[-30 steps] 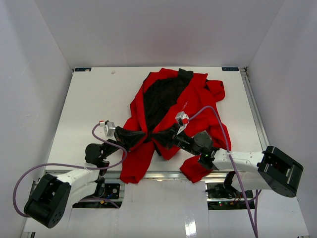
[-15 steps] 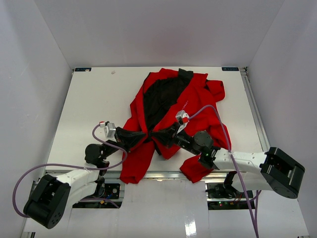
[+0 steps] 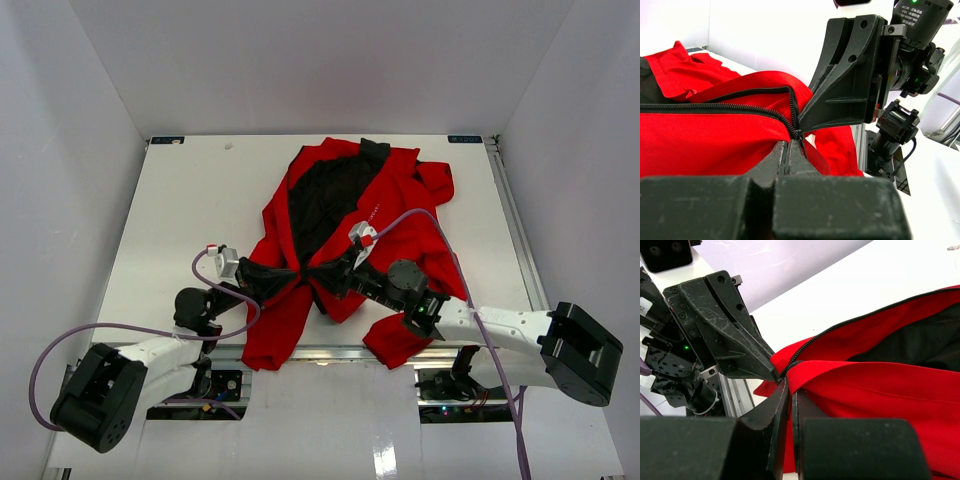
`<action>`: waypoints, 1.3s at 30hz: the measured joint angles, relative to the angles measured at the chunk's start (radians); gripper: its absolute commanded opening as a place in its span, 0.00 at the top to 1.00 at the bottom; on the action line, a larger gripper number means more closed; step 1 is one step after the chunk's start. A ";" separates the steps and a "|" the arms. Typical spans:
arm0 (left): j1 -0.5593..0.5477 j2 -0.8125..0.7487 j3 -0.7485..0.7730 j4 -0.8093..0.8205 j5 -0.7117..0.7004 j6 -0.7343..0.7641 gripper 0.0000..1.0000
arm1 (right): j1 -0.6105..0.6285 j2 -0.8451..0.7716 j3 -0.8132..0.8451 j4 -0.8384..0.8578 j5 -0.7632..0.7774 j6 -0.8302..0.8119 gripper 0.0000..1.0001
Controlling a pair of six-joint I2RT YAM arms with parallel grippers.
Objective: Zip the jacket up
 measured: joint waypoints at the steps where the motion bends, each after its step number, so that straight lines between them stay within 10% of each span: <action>1: 0.000 -0.004 0.000 0.000 0.001 0.004 1.00 | 0.000 -0.005 0.000 -0.005 0.002 -0.002 0.92; 39: -0.008 0.160 0.011 0.062 0.060 -0.022 1.00 | -0.062 -0.010 0.052 -0.176 -0.097 -0.021 0.92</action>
